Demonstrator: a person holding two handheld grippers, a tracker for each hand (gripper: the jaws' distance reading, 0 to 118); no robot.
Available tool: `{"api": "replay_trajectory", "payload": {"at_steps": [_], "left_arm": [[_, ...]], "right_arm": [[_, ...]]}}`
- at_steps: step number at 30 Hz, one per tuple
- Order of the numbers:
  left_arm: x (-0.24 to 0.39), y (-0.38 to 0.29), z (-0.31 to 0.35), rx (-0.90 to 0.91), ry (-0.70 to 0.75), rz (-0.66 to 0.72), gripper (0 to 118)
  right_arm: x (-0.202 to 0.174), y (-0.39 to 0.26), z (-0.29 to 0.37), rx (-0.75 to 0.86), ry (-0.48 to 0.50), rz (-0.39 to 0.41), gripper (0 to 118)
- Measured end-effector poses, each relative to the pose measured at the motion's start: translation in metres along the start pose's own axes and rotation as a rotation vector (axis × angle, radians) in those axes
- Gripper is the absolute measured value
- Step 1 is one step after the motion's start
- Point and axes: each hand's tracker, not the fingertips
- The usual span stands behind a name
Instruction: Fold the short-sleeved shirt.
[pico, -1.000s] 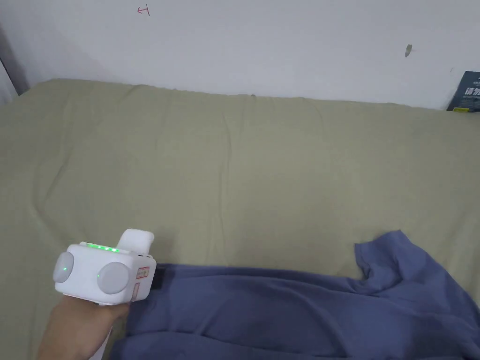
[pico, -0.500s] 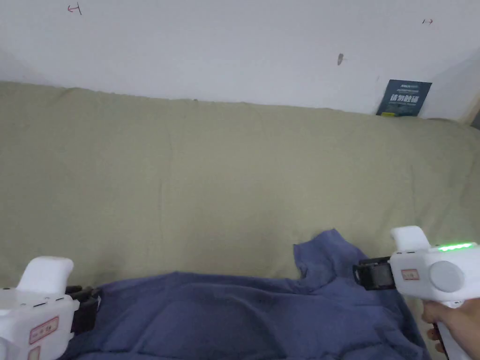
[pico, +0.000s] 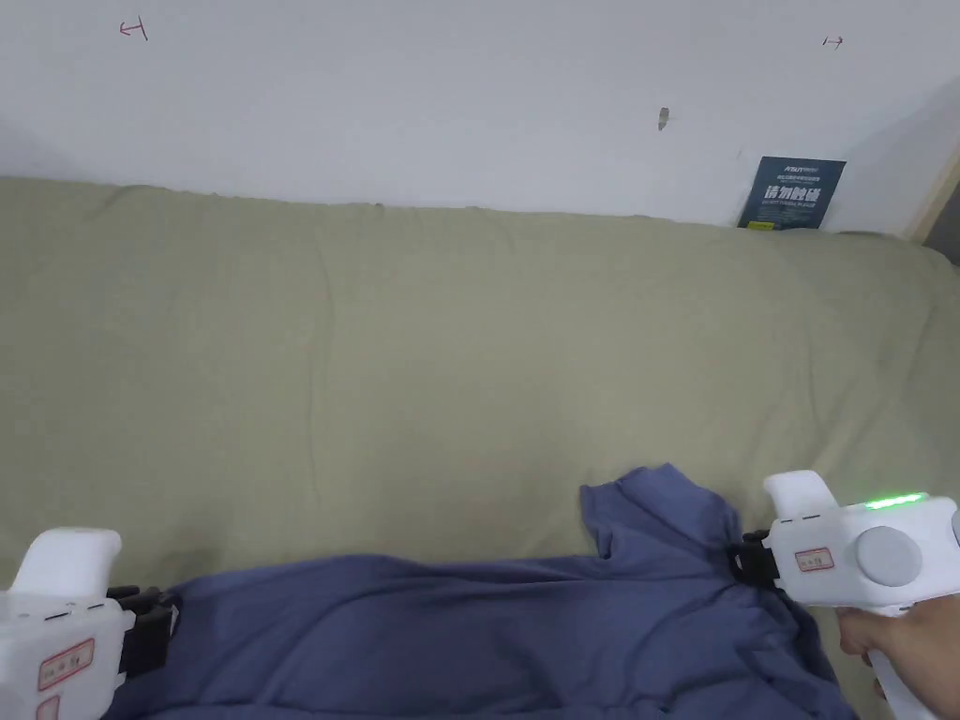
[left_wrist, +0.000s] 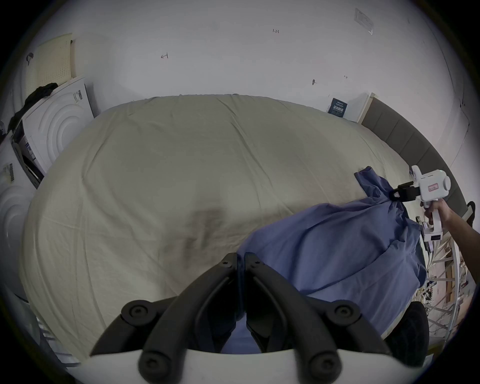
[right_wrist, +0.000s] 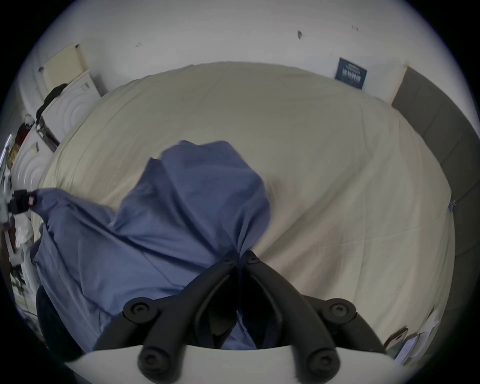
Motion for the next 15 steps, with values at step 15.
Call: {"api": "replay_trajectory", "payload": {"at_steps": [15], "left_arm": [[0.002, -0.089, 0.129, 0.061, 0.018, -0.026, 1]], "right_arm": [[-0.057, -0.142, 0.221, 0.29, 0.019, 0.074, 2]]}}
